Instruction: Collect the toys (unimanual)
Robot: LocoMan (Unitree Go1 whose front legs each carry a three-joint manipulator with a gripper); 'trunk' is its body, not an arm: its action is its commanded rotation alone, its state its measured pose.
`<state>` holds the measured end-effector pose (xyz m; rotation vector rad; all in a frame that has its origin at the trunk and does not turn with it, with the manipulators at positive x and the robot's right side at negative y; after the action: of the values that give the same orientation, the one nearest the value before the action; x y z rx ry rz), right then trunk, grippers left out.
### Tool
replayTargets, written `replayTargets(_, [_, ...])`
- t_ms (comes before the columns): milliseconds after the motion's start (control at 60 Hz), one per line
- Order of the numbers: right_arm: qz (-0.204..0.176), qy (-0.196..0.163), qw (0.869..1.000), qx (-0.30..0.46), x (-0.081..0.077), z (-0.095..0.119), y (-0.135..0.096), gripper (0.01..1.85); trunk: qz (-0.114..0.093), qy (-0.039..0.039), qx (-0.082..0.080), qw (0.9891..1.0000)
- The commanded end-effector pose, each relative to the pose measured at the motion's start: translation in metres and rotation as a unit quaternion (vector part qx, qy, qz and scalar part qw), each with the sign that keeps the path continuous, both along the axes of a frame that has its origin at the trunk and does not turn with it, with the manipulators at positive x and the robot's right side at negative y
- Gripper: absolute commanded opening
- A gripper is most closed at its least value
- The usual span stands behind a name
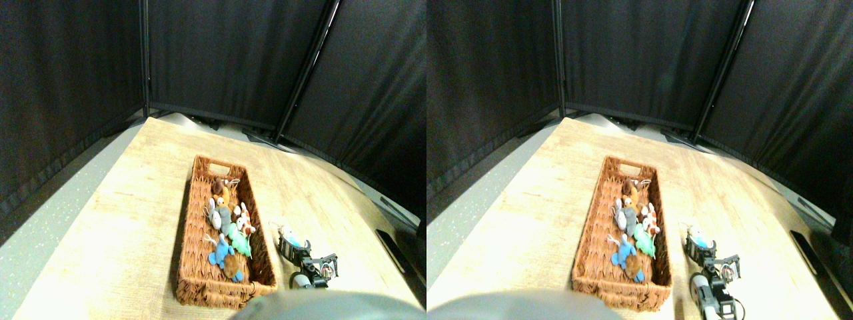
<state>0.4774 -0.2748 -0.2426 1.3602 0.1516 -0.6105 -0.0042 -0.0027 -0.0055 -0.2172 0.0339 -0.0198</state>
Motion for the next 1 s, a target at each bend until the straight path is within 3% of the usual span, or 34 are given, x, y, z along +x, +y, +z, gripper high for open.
replayTargets(17, [-0.008,-0.02,1.0,-0.01,0.005,0.004,0.0,0.68,0.003,0.0121,-0.006,0.9999])
replayTargets(83, [-0.027,-0.017,0.999,0.005,0.007,-0.001,-0.001,0.69,0.003,0.0134,-0.007,0.9999])
replayTargets(350, [-0.043,-0.015,0.999,0.03,0.016,-0.015,-0.002,0.63,0.006,0.0127,-0.009,0.9999])
replayTargets(617, [-0.06,-0.005,0.998,0.024,0.023,-0.023,-0.005,0.58,0.005,0.0171,-0.005,0.9998])
replayTargets(833, [-0.068,-0.011,0.998,0.004,0.025,-0.022,-0.007,0.37,0.004,0.0187,-0.004,0.9998])
replayTargets(883, [-0.077,0.003,0.996,-0.035,0.025,-0.019,-0.006,0.06,0.004,0.0187,-0.003,0.9998])
replayTargets(1000, [-0.075,0.008,0.995,-0.065,0.025,-0.013,-0.004,0.06,0.003,0.0161,-0.003,0.9999])
